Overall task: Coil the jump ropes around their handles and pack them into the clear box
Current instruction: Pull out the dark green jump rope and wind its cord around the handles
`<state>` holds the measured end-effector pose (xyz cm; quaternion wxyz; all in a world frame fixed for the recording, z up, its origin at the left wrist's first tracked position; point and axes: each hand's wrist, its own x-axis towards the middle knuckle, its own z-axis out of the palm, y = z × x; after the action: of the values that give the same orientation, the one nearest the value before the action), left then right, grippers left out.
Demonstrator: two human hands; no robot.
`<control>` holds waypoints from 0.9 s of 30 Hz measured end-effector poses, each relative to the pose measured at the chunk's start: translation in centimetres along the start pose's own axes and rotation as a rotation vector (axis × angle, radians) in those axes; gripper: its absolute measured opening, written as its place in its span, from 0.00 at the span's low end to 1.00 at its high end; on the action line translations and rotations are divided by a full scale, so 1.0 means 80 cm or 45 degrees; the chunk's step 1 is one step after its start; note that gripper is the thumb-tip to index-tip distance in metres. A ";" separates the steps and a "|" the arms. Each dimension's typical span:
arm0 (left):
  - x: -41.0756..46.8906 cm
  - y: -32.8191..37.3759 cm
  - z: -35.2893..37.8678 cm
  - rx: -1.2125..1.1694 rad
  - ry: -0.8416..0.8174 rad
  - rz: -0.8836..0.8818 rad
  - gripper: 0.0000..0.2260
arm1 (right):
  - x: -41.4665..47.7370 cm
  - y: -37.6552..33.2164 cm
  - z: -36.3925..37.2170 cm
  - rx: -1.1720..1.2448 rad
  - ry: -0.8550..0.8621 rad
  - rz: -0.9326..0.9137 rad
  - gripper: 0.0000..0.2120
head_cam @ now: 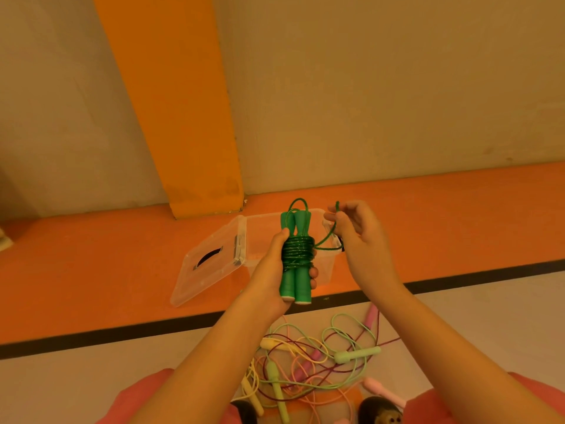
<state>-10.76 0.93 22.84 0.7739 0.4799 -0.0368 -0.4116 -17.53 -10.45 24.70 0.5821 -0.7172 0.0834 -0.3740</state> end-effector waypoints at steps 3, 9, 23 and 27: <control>-0.001 0.004 0.001 -0.047 0.002 0.004 0.19 | 0.000 0.002 0.000 -0.032 -0.065 -0.032 0.08; -0.004 0.004 0.000 -0.044 0.003 0.013 0.19 | -0.002 0.000 -0.002 -0.034 -0.214 -0.103 0.14; 0.005 0.015 -0.009 0.162 -0.008 0.189 0.18 | 0.030 -0.002 -0.015 -0.347 -0.248 -0.099 0.19; 0.020 0.015 -0.006 0.252 0.069 0.265 0.18 | 0.044 0.002 -0.012 -0.435 -0.299 -0.109 0.16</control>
<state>-8.74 0.42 22.97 0.7619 0.5585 -0.1059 -0.3104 -15.61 -13.21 26.16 0.4413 -0.8470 0.0469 -0.2927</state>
